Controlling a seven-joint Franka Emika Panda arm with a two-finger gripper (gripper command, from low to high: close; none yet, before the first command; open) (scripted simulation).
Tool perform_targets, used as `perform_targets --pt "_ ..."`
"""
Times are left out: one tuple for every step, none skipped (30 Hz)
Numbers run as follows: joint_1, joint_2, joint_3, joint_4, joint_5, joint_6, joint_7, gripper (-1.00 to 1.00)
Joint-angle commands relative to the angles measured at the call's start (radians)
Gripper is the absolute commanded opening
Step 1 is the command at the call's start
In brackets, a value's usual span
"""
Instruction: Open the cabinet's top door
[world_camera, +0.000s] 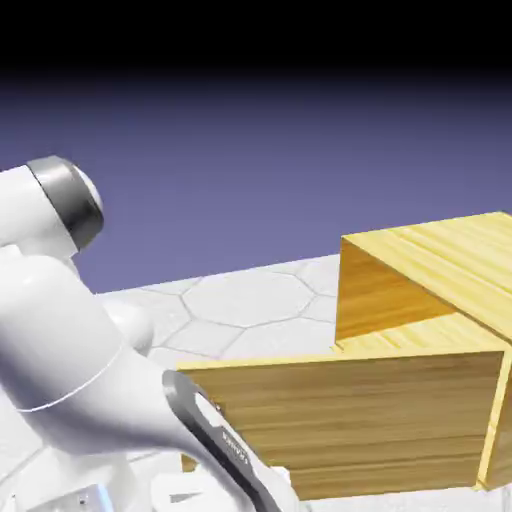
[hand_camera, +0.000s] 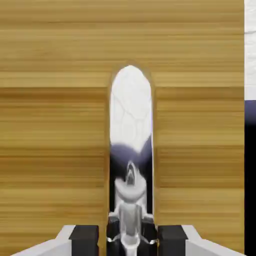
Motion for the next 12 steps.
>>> perform_targets --pt "0.011 -0.018 -0.007 0.037 -0.022 -0.024 0.011 -1.0" --pt "0.021 -0.036 -0.013 0.073 -0.041 -0.048 0.021 -1.0" --pt "0.032 -0.055 -0.018 0.109 -0.059 -0.072 0.03 -1.0" --pt "0.043 -0.073 -0.023 0.145 -0.076 -0.096 0.039 -1.0" --pt "0.055 -0.091 -0.027 0.182 -0.093 -0.12 0.047 -1.0" --pt "0.066 -0.109 -0.031 0.218 -0.108 -0.143 0.055 -1.0" --pt "0.078 -0.128 -0.035 0.254 -0.123 -0.167 0.063 -1.0" --pt "0.09 -0.146 -0.039 0.29 -0.138 -0.191 0.07 -1.0" --pt "0.102 -0.164 -0.042 0.327 -0.152 -0.214 0.076 -1.0" --pt "0.114 -0.182 -0.045 0.363 -0.165 -0.238 0.082 -1.0" --pt "0.127 -0.2 -0.047 0.398 -0.178 -0.261 0.087 -1.0" --pt "0.128 -0.202 -0.048 0.403 -0.179 -0.264 0.088 -1.0"
